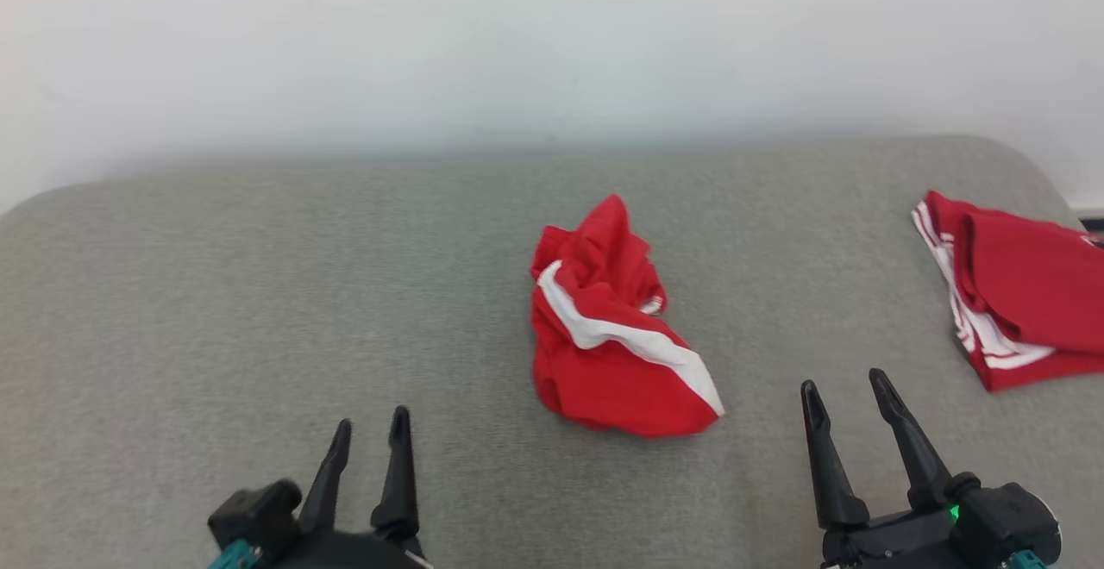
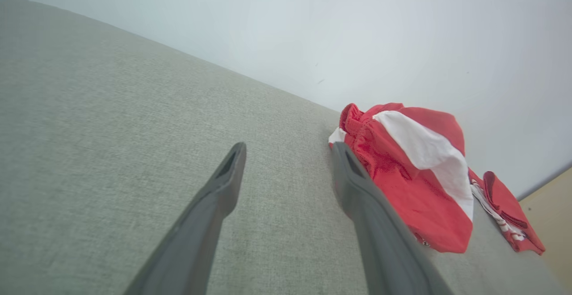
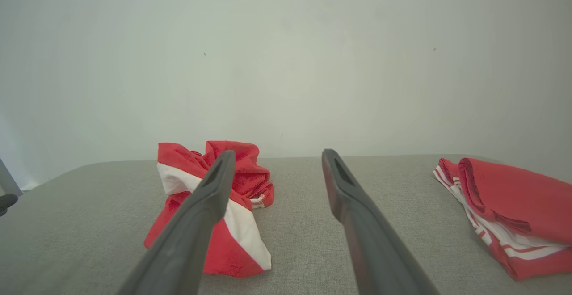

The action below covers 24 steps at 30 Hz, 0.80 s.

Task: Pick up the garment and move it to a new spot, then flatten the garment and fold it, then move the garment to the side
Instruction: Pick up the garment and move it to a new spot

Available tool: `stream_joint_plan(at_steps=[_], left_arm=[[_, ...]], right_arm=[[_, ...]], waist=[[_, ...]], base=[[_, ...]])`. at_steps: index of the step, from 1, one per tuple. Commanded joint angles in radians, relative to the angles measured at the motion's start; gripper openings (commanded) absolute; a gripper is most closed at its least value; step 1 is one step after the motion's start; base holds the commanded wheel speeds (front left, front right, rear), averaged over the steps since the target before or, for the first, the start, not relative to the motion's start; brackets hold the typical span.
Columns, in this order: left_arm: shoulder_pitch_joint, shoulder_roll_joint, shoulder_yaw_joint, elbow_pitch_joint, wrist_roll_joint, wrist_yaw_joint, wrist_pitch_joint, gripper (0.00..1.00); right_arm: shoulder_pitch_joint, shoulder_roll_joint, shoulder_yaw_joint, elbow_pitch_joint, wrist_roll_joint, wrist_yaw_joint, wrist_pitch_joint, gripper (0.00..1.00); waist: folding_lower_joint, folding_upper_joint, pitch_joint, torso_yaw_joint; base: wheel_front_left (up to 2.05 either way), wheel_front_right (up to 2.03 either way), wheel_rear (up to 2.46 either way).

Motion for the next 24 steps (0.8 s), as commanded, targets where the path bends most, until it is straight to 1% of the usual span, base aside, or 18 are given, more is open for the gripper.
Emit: stream_joint_plan(at_steps=[1,6,9,11,14,15,20,24], left_arm=[[0.036,0.008,0.008,-0.018,0.025,0.010,-0.015,1.00],[0.122,0.021,0.035,-0.073,0.074,0.013,-0.034,1.00],[0.164,0.031,0.068,-0.122,0.137,0.019,-0.035,1.00],[0.201,0.019,0.105,-0.171,0.184,0.019,-0.034,1.00],[0.256,0.010,0.146,-0.233,0.284,-0.004,-0.033,1.00],[0.256,0.010,0.146,-0.233,0.284,-0.004,-0.033,1.00],[0.330,-0.001,0.180,-0.276,0.438,-0.044,-0.034,1.00],[0.363,-0.019,0.203,-0.273,0.488,-0.072,-0.034,1.00]], right_arm=[[0.016,0.002,-0.002,-0.003,0.005,-0.003,0.000,1.00],[0.041,0.012,-0.011,-0.001,0.006,-0.003,0.000,1.00],[0.056,0.017,-0.017,-0.002,0.006,-0.003,-0.001,1.00],[0.064,0.022,-0.017,-0.004,0.005,-0.003,-0.001,1.00],[0.079,0.024,-0.005,-0.003,-0.008,-0.003,0.000,1.00],[0.079,0.024,-0.005,-0.003,-0.008,-0.003,0.000,1.00],[0.111,0.031,0.001,-0.004,-0.027,-0.003,-0.001,1.00],[0.137,0.036,0.007,-0.020,-0.039,-0.003,0.000,1.00]], waist=[[0.0001,0.0000,-0.054,0.071],[0.0001,0.0000,-0.078,0.118],[0.0001,0.0000,-0.090,0.138],[0.0001,0.0000,-0.097,0.145],[0.0001,0.0000,-0.111,0.150],[0.0001,0.0000,-0.111,0.150],[0.0001,0.0000,-0.133,0.148],[0.0001,0.0000,-0.146,0.140]], base=[[0.00,0.00,0.00],[0.00,0.00,0.00],[0.00,0.00,0.00],[0.00,0.00,0.00],[0.00,0.00,0.00],[0.00,0.00,0.00],[0.00,0.00,0.00],[0.00,0.00,0.00]])
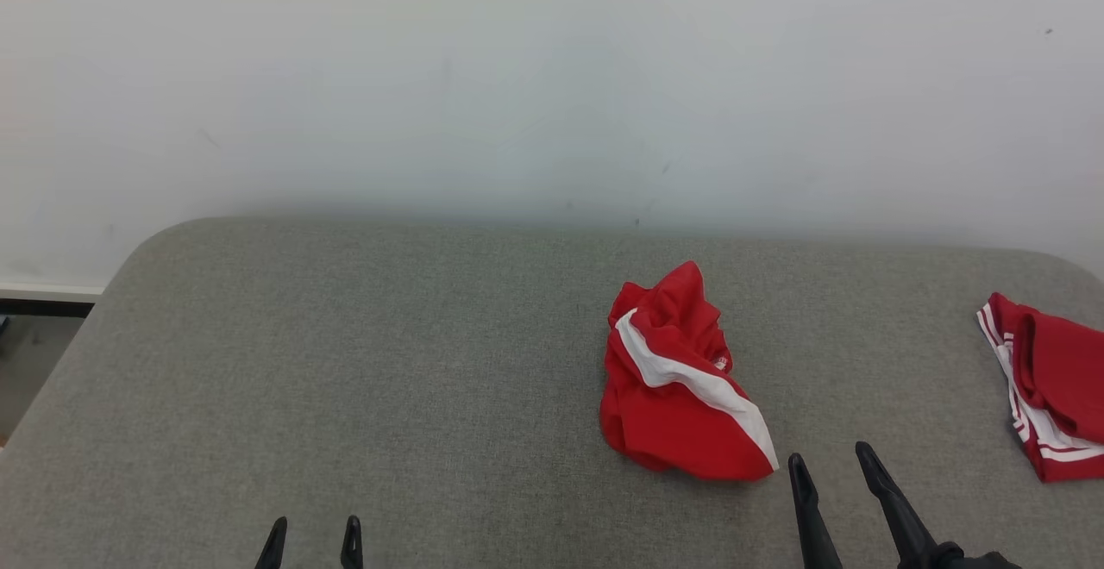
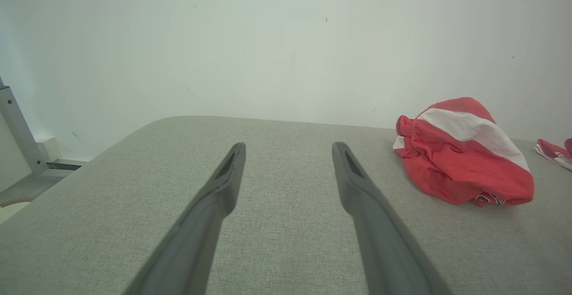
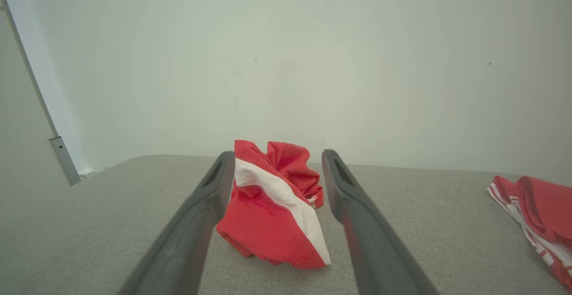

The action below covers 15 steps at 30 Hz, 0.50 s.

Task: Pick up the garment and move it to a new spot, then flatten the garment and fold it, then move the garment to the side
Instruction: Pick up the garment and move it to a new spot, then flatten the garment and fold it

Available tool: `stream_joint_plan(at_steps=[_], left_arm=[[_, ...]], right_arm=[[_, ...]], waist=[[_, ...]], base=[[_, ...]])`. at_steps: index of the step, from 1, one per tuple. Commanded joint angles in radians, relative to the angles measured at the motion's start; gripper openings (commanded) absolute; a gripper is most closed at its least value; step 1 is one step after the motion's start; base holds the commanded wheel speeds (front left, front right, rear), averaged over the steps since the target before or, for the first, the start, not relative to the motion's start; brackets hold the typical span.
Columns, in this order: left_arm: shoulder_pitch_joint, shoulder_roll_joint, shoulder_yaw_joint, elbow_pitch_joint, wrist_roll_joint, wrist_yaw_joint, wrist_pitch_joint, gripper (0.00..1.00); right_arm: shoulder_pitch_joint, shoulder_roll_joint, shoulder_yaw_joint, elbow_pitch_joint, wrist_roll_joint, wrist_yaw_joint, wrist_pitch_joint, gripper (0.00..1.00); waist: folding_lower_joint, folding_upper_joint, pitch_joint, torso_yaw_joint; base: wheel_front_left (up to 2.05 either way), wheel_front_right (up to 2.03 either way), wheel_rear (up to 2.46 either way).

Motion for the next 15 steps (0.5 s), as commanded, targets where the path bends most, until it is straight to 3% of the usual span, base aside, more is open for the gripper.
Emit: stream_joint_plan(at_steps=[1,15], left_arm=[[0.011,-0.004,0.003,-0.003,0.017,-0.005,-0.002,1.00],[-0.008,-0.032,0.034,-0.007,0.057,-0.040,-0.002,1.00]], right_arm=[[0.016,0.004,0.000,-0.005,-0.007,-0.003,0.000,1.00],[0.063,0.022,-0.018,-0.022,-0.026,-0.003,0.000,1.00]], waist=[[0.0002,0.0001,-0.005,-0.005],[0.0002,0.0001,-0.006,-0.037]], base=[[0.00,0.00,0.00],[0.00,0.00,0.00]])
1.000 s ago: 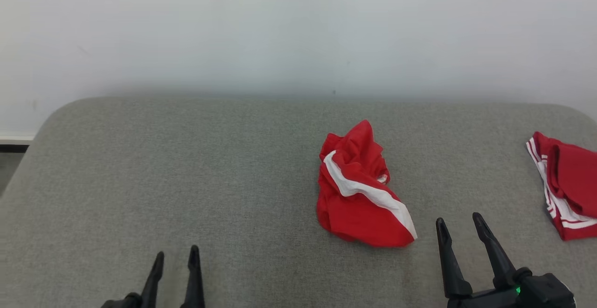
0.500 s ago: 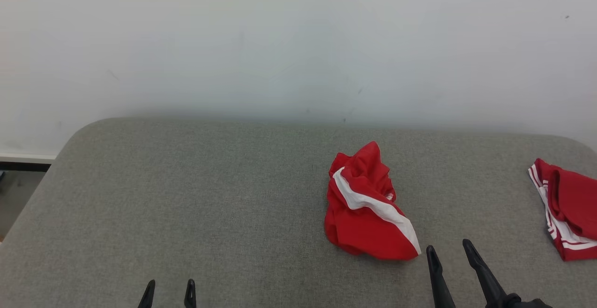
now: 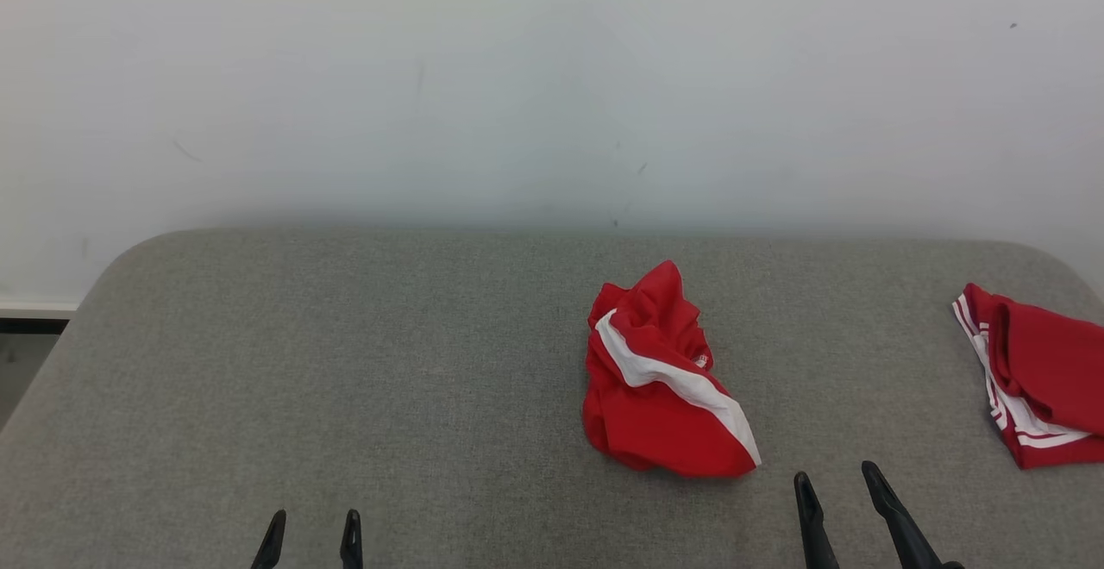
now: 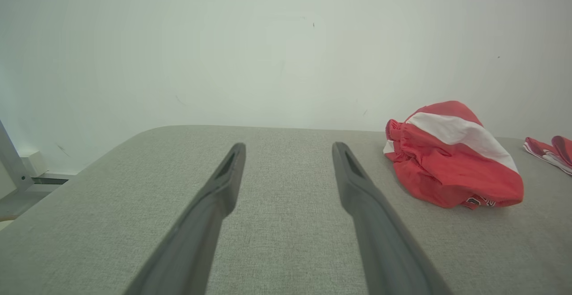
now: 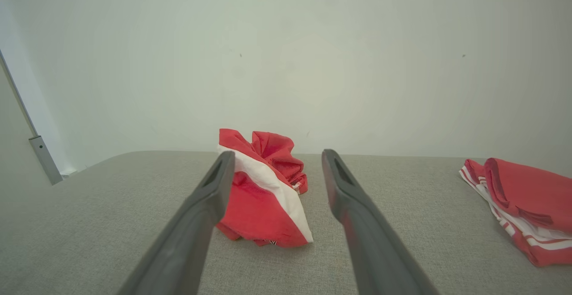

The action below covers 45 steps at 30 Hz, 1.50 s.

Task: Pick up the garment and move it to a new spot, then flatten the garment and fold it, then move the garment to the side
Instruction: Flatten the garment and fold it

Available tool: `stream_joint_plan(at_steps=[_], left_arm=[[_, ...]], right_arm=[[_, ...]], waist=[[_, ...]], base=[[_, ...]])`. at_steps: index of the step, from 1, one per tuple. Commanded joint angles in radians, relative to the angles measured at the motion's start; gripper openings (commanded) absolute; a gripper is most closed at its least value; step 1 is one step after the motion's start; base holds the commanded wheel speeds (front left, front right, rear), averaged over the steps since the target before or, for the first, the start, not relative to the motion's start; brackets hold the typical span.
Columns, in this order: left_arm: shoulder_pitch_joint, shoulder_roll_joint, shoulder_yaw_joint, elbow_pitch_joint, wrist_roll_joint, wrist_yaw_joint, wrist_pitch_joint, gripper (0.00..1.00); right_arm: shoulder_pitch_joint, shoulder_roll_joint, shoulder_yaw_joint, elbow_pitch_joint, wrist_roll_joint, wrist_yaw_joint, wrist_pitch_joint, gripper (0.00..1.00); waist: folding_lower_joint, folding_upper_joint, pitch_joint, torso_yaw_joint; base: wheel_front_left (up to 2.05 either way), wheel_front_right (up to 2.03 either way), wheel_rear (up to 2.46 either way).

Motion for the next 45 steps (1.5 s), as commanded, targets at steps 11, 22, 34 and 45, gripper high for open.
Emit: stream_joint_plan(at_steps=[11,22,34,45], left_arm=[[-0.026,-0.004,-0.009,0.011,0.010,-0.013,-0.002,1.00],[-0.032,-0.004,-0.005,0.017,-0.010,-0.013,-0.002,1.00],[-0.044,-0.004,-0.014,0.034,-0.003,-0.016,-0.002,1.00],[-0.221,-0.005,-0.070,0.159,0.019,-0.043,-0.002,1.00]], right_arm=[[-0.004,0.015,-0.020,0.006,0.026,-0.003,-0.001,1.00],[-0.013,0.019,-0.015,0.015,0.034,-0.003,-0.001,1.00],[-0.006,0.020,-0.009,0.019,0.031,-0.003,-0.001,1.00],[-0.041,-0.013,0.017,0.010,0.037,-0.003,-0.001,1.00]], waist=[[0.0000,-0.0001,0.010,0.004],[0.0000,-0.0001,0.013,0.007],[0.0000,-0.0001,0.007,-0.004],[0.0000,-0.0001,0.055,-0.081]], base=[[0.00,0.00,0.00],[0.00,0.00,0.00],[0.00,0.00,0.00],[0.00,0.00,0.00]])
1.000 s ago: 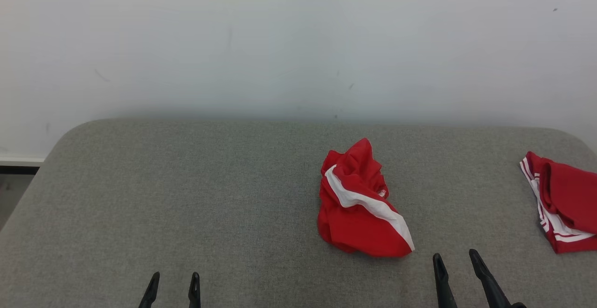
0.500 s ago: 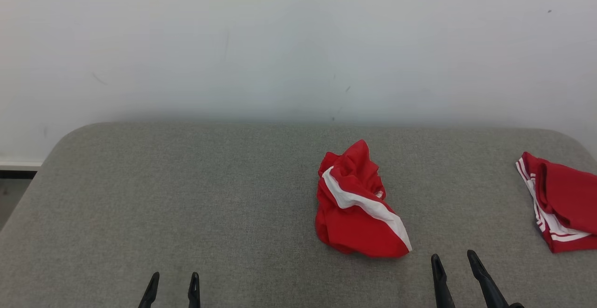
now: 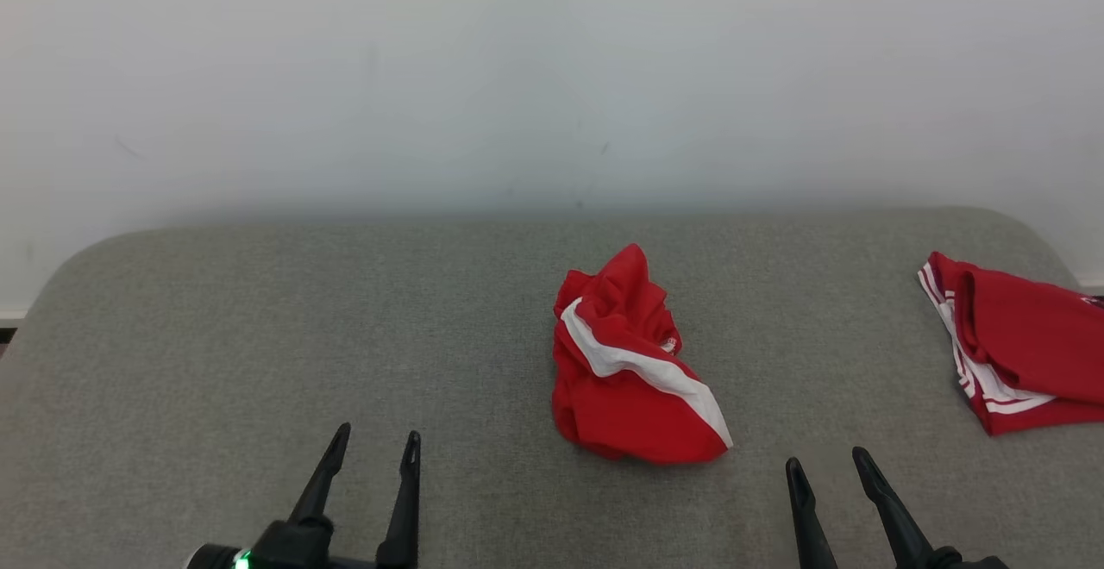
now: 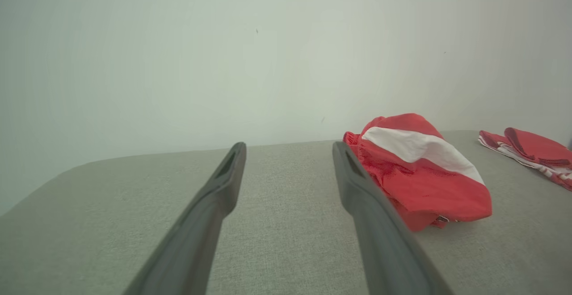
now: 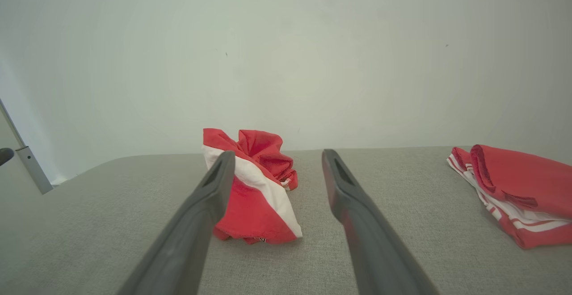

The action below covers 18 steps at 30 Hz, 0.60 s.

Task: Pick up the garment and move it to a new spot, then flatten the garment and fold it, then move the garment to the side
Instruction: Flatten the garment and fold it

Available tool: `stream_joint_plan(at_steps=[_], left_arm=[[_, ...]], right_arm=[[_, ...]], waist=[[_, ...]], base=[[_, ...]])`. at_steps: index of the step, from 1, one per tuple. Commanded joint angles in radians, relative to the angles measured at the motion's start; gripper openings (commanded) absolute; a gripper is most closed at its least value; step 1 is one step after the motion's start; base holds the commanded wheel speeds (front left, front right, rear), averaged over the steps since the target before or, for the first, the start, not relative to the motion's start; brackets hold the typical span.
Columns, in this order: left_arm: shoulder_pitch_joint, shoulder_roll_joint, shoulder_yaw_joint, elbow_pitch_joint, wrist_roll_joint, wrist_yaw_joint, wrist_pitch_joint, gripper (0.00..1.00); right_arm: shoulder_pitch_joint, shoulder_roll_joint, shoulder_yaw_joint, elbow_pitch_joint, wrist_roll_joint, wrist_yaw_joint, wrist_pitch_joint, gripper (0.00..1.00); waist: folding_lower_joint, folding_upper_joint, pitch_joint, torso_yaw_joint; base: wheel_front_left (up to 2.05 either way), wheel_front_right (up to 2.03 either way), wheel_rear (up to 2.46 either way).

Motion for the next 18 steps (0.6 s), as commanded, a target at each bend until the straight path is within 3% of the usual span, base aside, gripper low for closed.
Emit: stream_joint_plan(at_steps=[1,18], left_arm=[[-0.040,-0.002,-0.019,0.034,0.005,-0.008,-0.002,1.00],[-0.585,0.037,-0.134,0.516,-0.042,-0.022,-0.002,1.00]], right_arm=[[-0.012,-0.010,0.004,-0.003,0.001,-0.003,0.000,1.00],[-0.121,-0.039,0.019,-0.021,-0.019,-0.003,0.000,1.00]], waist=[[0.0000,-0.0001,0.033,-0.037],[0.0000,-0.0001,0.252,-0.183]], base=[[0.00,0.00,0.00],[0.00,0.00,0.00]])
